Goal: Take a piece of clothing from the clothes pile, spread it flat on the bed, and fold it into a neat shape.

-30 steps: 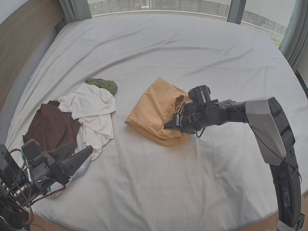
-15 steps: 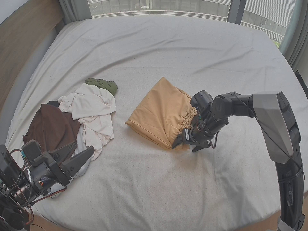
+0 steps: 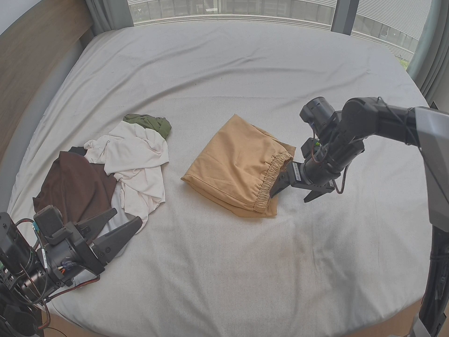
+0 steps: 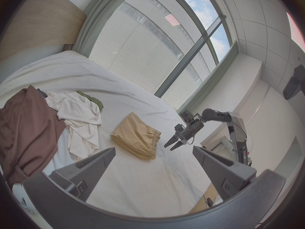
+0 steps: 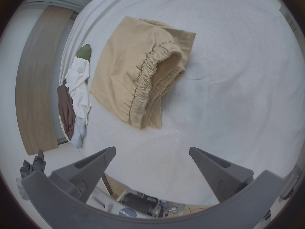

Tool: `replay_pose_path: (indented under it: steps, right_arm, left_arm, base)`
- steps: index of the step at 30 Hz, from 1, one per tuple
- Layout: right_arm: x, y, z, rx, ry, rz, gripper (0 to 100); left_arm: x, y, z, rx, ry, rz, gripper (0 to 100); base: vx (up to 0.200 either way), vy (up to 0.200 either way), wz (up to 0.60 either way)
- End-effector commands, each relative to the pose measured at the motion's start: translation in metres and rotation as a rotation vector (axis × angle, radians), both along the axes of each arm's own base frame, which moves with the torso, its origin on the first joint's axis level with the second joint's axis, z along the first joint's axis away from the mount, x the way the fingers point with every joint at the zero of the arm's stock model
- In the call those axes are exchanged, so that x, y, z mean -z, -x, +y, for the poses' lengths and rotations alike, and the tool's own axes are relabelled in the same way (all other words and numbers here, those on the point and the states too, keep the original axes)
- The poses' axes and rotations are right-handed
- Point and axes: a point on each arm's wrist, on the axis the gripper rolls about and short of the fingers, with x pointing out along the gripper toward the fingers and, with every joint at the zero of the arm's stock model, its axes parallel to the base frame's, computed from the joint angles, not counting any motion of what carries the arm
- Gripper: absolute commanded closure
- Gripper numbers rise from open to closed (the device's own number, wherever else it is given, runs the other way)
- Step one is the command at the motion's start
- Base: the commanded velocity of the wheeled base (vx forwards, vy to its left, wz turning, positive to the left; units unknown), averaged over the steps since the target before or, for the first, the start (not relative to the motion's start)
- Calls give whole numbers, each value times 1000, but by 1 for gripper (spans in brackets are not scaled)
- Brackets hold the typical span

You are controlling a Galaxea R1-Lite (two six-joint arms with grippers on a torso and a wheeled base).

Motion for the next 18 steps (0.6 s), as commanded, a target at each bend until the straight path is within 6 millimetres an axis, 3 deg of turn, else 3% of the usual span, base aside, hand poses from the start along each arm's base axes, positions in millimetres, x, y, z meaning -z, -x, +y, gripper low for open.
replay_pose_path:
  steps: [1, 9, 11, 18]
  right_arm:
    - [-55, 42, -18, -17, 0, -38, 0]
    - [-117, 147, -65, -49, 82, 141, 0]
    - [-124, 161, -71, -51, 84, 150, 0]
    - [-166, 225, -107, -15, 13, -49, 0]
  left_arm:
    - [4, 6, -7, 50, -9, 16, 0]
    - [3, 15, -19, 134, -25, -3, 0]
    - [2, 18, -22, 145, -28, -9, 0]
    - [0, 36, -42, 240, -38, -32, 0]
  base:
    - [0, 0, 0]
    - [0, 0, 0]
    - [0, 0, 0]
    - [0, 0, 0]
